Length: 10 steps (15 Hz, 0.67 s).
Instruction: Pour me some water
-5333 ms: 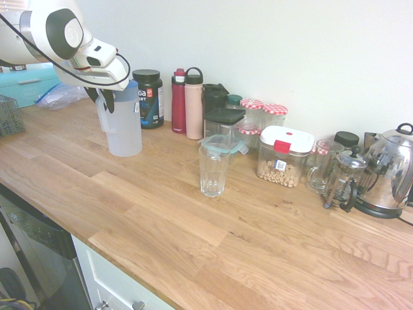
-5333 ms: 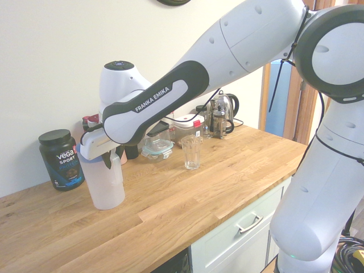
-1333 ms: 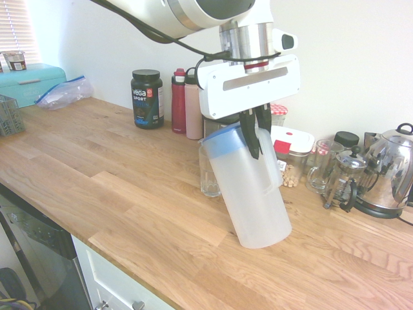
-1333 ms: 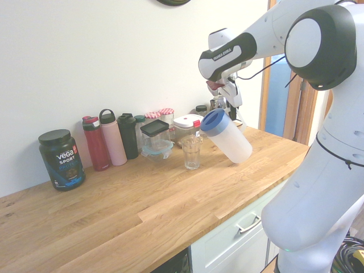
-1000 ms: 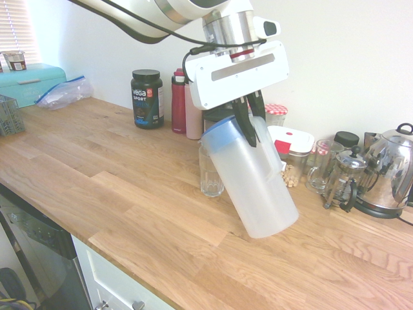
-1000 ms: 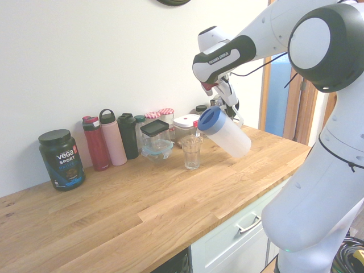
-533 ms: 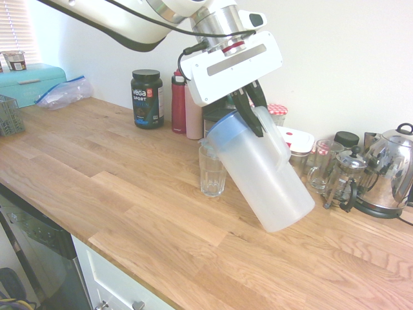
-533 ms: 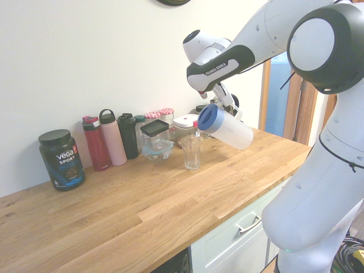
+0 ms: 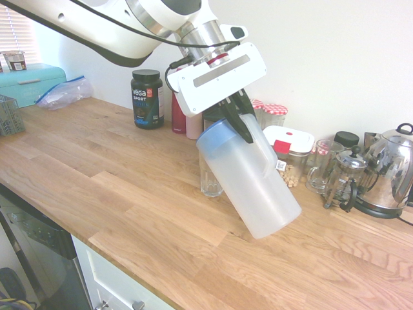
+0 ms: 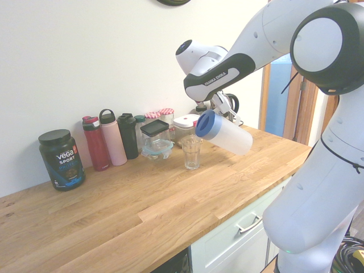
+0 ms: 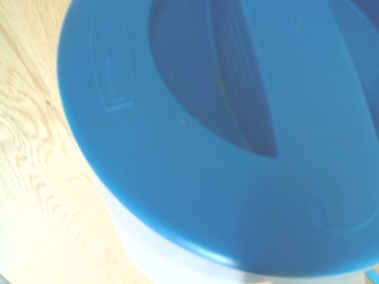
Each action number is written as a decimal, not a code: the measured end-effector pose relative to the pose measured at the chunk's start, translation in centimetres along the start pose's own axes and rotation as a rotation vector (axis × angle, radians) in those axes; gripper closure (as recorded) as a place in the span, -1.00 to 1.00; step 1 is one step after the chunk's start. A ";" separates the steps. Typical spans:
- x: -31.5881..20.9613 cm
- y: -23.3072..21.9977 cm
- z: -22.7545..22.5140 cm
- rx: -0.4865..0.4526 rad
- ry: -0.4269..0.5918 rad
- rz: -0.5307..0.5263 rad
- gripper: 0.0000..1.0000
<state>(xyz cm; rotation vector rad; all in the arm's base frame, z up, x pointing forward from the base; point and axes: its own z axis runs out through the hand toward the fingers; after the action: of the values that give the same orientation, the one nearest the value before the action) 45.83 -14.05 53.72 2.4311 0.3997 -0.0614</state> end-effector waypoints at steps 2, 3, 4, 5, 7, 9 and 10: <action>-0.3 0.3 -0.5 -0.009 0.007 0.007 1.00; -0.4 0.3 -0.5 -0.017 0.005 0.008 1.00; -0.4 0.3 -0.3 -0.026 -0.001 0.010 1.00; -0.4 0.1 0.0 -0.030 -0.008 0.011 1.00; -0.3 0.0 0.6 -0.040 -0.014 0.021 1.00; 0.1 -0.2 1.1 -0.044 -0.013 0.034 1.00; 0.3 -0.3 1.2 -0.044 -0.009 0.042 1.00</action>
<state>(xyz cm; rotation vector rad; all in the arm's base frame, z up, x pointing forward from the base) 46.13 -14.55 52.56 2.3939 0.3430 -0.0443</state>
